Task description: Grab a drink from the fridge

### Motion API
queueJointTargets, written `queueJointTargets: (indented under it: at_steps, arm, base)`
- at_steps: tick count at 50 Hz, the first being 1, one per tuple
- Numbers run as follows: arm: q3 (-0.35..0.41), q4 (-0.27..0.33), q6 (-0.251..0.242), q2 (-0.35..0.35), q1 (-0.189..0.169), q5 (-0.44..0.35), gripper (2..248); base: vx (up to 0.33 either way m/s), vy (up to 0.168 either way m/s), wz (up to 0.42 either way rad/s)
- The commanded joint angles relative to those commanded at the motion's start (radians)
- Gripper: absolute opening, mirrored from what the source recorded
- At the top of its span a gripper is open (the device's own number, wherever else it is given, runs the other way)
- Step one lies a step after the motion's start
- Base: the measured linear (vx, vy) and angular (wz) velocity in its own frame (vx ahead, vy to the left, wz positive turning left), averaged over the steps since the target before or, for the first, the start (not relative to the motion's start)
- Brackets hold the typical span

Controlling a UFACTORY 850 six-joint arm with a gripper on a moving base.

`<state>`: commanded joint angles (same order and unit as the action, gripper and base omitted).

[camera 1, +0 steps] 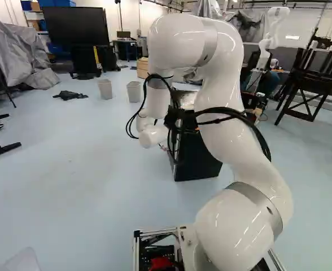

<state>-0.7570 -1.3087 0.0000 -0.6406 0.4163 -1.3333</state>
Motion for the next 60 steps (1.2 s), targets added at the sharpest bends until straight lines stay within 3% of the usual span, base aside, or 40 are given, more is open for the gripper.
queueJointTargets:
  at_steps: [17,60]
  arm:
    - [-0.047,0.000,0.000,-0.025,0.015,0.000,247]
    - [-0.153,0.000,0.000,-0.083,-0.013,0.000,247]
  base:
    - [0.000,0.000,0.000]
    - [0.000,0.000,0.000]
